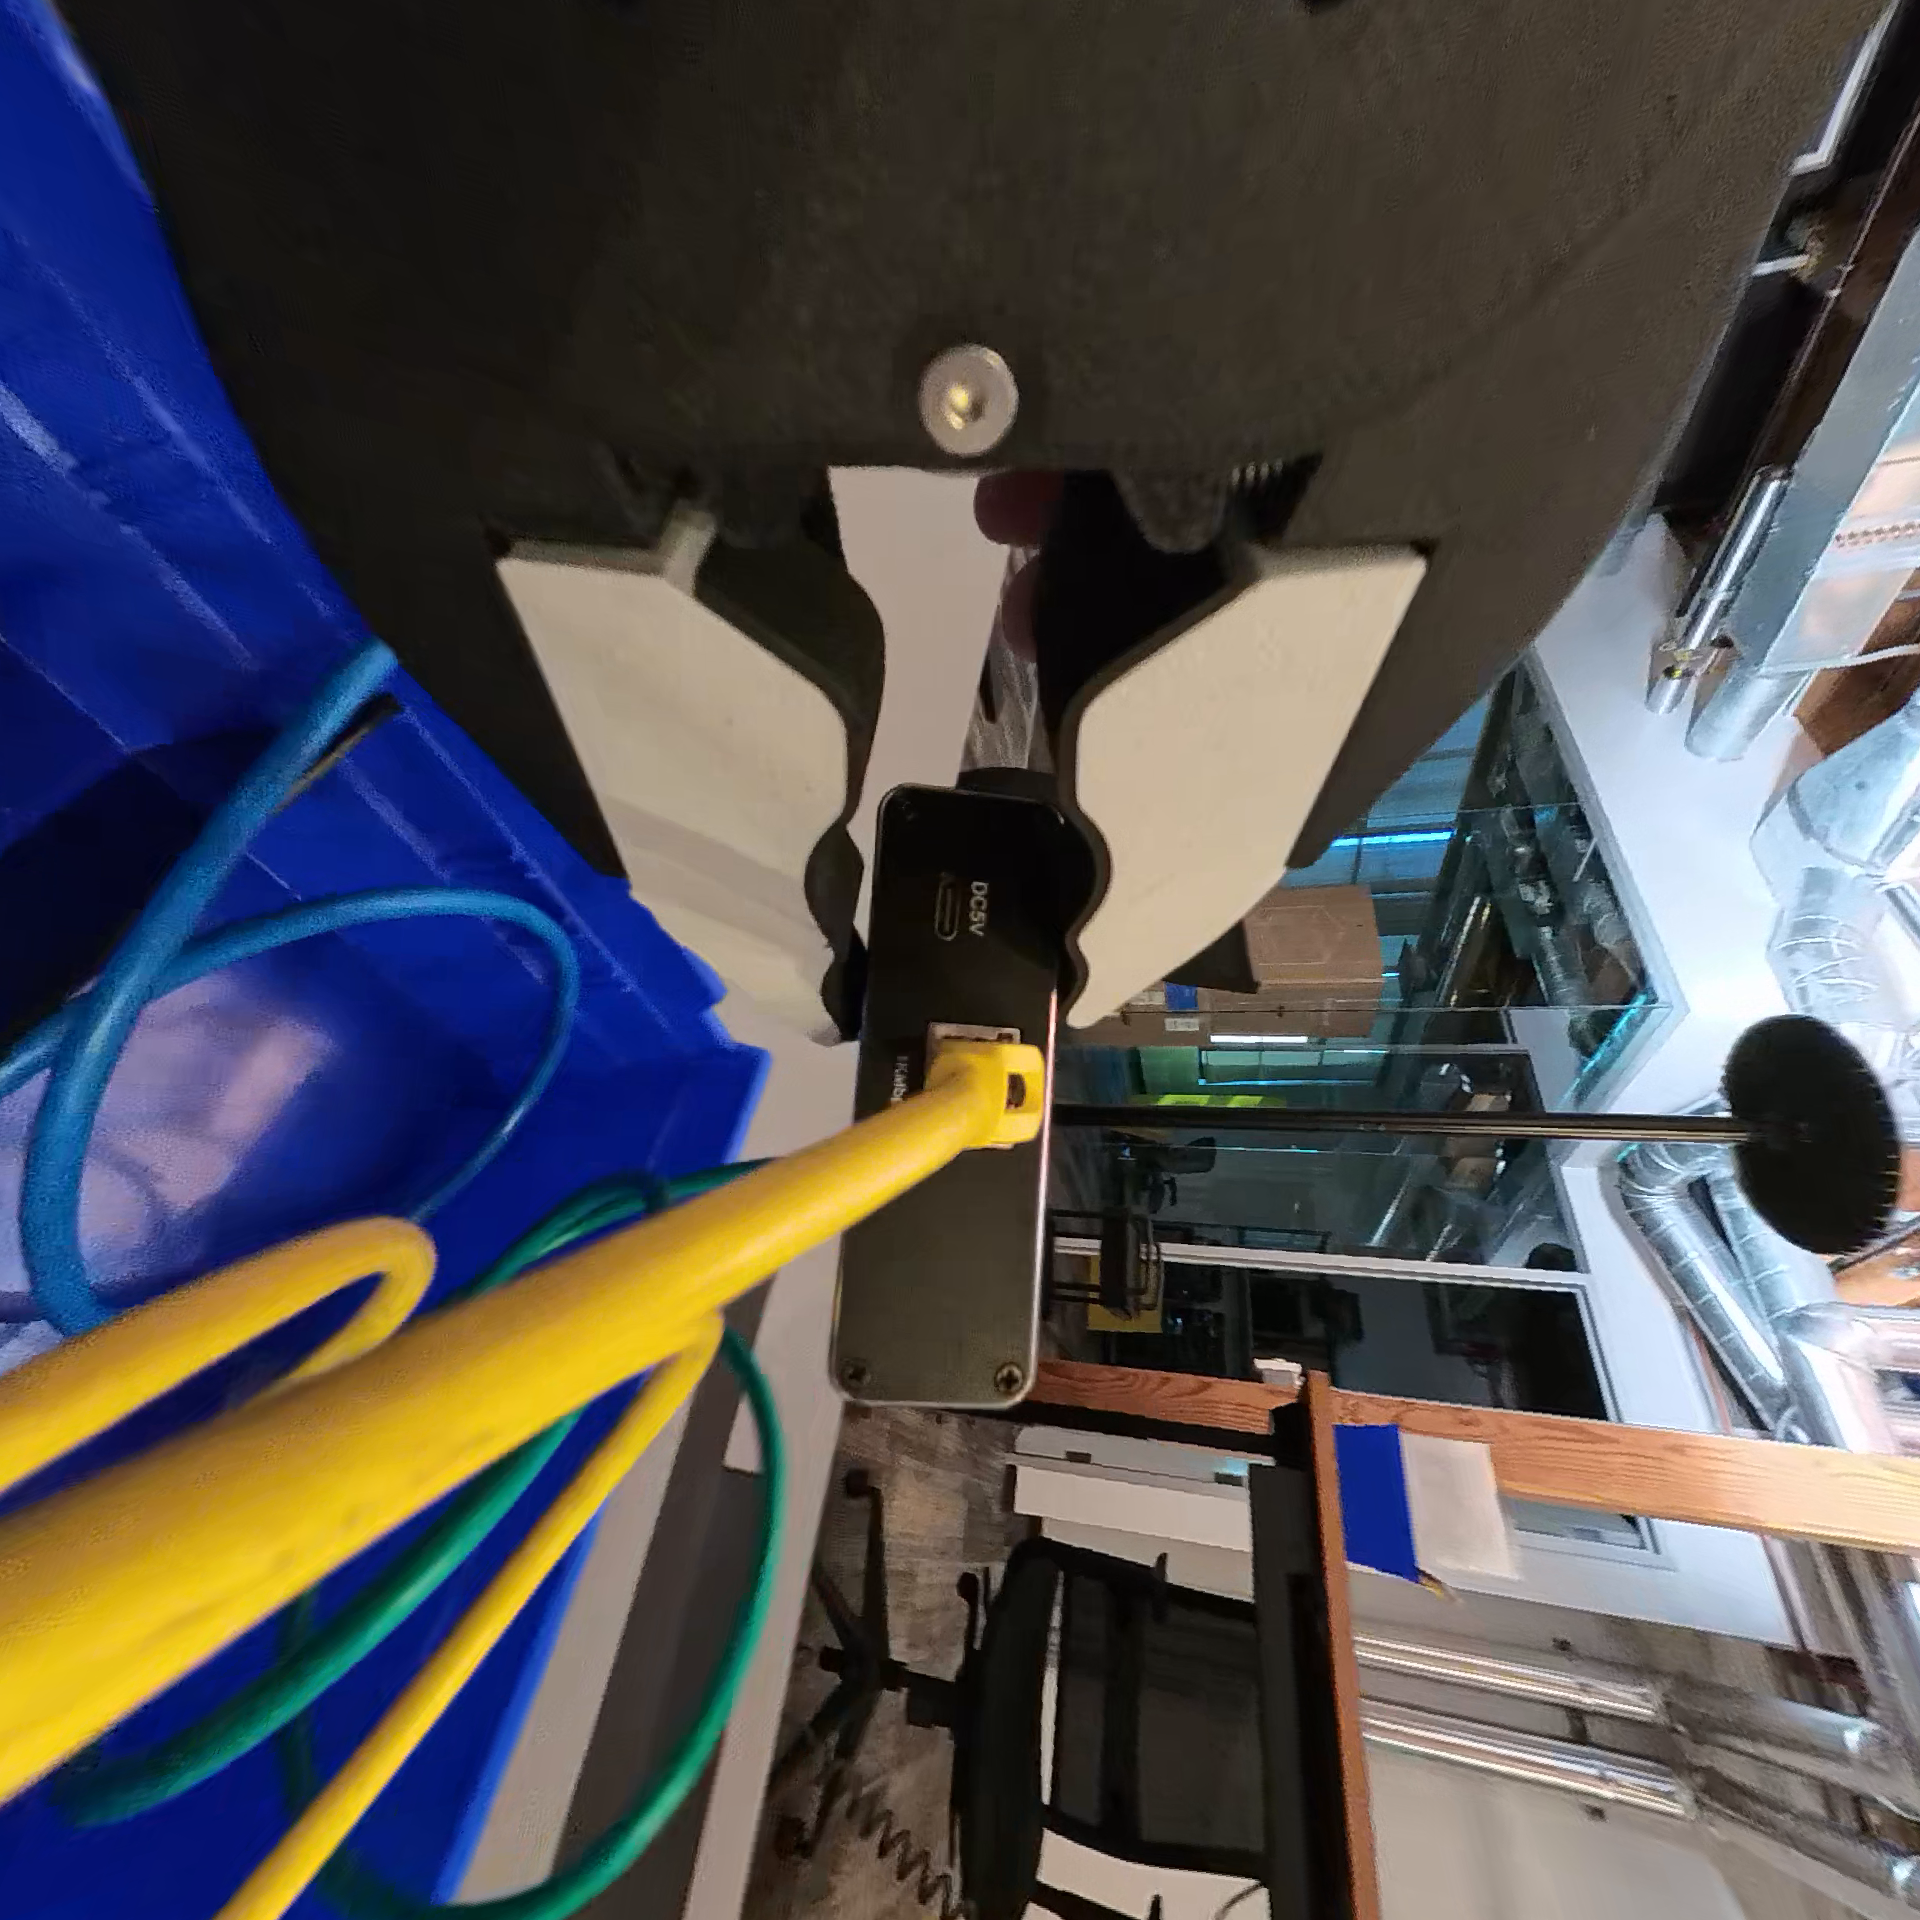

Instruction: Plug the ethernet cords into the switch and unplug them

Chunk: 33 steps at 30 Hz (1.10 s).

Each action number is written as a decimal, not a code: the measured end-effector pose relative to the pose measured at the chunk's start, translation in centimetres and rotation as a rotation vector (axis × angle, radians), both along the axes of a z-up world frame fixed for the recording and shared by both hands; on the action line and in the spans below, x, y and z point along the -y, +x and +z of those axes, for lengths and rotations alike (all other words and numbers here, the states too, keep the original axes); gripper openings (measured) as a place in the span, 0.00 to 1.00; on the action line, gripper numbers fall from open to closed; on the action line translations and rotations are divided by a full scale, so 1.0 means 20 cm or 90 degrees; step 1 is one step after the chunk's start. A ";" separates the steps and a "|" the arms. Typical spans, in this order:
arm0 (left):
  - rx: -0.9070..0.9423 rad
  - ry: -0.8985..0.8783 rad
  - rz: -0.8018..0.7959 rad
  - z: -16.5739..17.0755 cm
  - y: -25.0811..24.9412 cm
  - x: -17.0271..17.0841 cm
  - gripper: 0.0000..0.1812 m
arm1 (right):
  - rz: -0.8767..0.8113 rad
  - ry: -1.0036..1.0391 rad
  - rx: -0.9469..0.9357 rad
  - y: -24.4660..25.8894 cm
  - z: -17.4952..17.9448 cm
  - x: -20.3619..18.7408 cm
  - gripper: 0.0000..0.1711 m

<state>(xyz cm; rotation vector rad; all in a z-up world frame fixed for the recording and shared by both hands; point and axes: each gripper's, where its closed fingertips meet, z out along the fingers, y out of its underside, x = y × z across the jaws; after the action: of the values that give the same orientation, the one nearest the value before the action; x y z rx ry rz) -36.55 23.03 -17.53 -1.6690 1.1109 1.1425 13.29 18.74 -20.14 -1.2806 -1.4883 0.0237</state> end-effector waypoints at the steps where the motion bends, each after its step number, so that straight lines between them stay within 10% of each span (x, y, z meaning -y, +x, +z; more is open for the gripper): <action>1: -0.001 0.014 -0.001 0.05 0.01 0.01 0.18 | 0.001 0.000 -0.002 0.00 0.00 0.00 0.13; 20: -0.010 0.243 0.065 0.96 0.17 0.14 0.18 | 0.001 0.008 -0.051 0.04 0.08 0.01 0.13; 33: -0.034 0.313 -0.006 1.41 0.83 0.00 0.18 | -0.008 0.049 -0.142 0.04 0.39 -0.01 0.17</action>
<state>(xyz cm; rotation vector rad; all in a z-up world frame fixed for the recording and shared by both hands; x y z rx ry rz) -19.96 23.08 10.58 -1.2544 0.7842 1.3324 14.18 18.90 -12.42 -1.1845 -1.2780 0.0973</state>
